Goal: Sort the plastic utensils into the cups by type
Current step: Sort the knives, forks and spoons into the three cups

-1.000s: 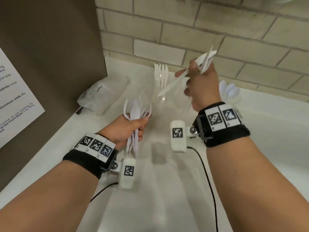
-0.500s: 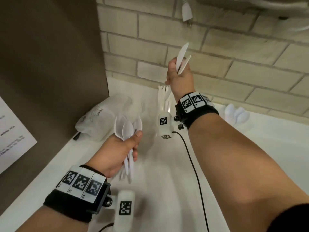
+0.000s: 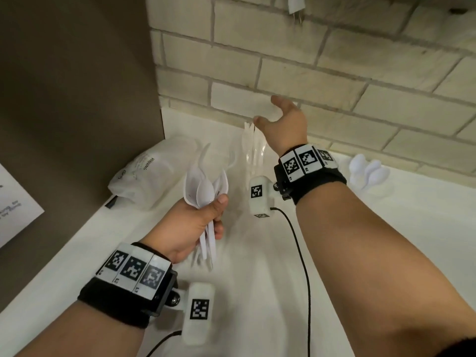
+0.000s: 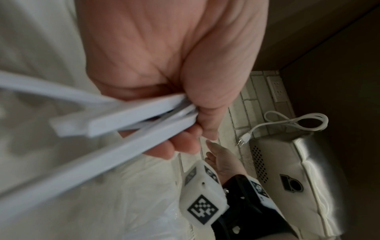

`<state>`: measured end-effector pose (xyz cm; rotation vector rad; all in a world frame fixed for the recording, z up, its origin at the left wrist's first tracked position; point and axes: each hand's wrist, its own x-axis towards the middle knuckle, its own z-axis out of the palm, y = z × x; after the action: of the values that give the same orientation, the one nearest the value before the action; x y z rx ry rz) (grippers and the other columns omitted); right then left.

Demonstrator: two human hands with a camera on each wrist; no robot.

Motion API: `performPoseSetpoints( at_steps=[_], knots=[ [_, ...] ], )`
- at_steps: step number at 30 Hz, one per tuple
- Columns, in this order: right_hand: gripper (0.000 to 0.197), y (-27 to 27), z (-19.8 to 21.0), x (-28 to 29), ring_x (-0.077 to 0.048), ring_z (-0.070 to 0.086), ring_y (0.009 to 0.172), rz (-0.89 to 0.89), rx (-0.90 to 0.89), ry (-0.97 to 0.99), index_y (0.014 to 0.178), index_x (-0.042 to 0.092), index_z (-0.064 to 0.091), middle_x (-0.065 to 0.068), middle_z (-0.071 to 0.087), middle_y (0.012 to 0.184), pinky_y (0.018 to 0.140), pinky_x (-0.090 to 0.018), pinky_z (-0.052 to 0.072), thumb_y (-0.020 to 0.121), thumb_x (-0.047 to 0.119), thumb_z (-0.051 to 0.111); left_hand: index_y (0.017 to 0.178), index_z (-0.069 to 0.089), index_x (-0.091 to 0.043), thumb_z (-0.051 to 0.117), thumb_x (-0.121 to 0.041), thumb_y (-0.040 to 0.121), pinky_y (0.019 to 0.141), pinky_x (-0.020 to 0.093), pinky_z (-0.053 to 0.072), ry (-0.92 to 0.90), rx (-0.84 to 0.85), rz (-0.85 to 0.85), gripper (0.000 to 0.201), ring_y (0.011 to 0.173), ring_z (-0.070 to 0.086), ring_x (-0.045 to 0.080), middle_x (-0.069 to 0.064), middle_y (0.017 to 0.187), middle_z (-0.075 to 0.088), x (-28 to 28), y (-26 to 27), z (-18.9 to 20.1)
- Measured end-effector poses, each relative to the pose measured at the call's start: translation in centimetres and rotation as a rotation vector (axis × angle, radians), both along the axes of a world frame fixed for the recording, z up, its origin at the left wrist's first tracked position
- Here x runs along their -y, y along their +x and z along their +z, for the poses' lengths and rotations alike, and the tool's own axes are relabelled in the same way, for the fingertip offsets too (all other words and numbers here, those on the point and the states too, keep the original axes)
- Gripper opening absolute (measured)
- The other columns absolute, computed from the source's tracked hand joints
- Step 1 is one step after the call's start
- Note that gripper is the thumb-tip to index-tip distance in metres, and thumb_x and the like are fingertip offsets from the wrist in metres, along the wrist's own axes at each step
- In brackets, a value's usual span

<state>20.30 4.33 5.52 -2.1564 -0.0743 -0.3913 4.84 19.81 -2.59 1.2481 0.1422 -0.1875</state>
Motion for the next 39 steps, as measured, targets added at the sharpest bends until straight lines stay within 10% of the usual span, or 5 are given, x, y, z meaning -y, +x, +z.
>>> performPoseSetpoints(
  at_steps=[12,22,26,33,39],
  knots=[
    [0.035,-11.0,-1.6,1.2,-0.025,0.072,0.087,0.261,-0.556,0.486,0.105,0.006,0.067,-0.009,0.075,0.092,0.085,-0.038,0.057,0.090,0.037,0.062,0.081,0.062,-0.013,0.063,-0.024,0.090,0.055,0.025,0.053,0.222,0.110,-0.058,0.015,0.056,0.063,0.014,0.002,0.066,0.060,2.2,-1.1,1.4],
    [0.017,-11.2,0.3,3.0,-0.025,0.063,0.057,0.067,-0.184,1.062,0.098,0.011,0.057,-0.008,0.058,0.061,0.063,-0.038,0.057,0.101,0.018,0.042,0.083,0.060,-0.011,0.056,-0.024,0.093,0.046,0.027,0.041,0.096,-0.008,-0.236,0.017,0.043,0.045,0.015,0.004,0.060,0.054,2.8,-1.8,1.0],
    [0.005,-11.1,1.2,4.9,-0.015,0.040,0.044,0.089,-0.196,0.784,0.093,0.020,0.062,-0.003,0.051,0.058,0.048,-0.026,0.035,0.093,0.024,0.060,0.114,0.061,-0.008,0.061,-0.029,0.084,0.044,0.025,0.039,-0.042,-0.055,-0.296,0.037,0.044,0.041,0.013,0.003,0.062,0.051,2.6,-1.7,0.9],
    [0.028,-13.9,-2.5,4.9,-0.010,0.034,0.043,0.360,-0.521,0.254,0.090,0.005,0.072,0.004,0.059,0.063,0.044,-0.023,0.025,0.079,0.030,0.076,0.092,0.066,-0.009,0.061,-0.020,0.091,0.056,0.030,0.054,0.083,-0.001,-0.145,0.012,0.055,0.059,0.016,0.006,0.070,0.064,3.4,-1.2,1.7],
    [0.016,-13.5,-2.9,3.8,-0.017,0.059,0.056,0.091,-0.352,0.606,0.099,0.007,0.059,-0.007,0.071,0.076,0.049,-0.027,0.045,0.098,0.019,0.049,0.111,0.062,-0.003,0.051,-0.014,0.096,0.075,0.038,0.060,0.002,-0.050,-0.251,0.022,0.084,0.072,0.031,0.017,0.096,0.073,3.7,-1.5,1.5]
  ],
)
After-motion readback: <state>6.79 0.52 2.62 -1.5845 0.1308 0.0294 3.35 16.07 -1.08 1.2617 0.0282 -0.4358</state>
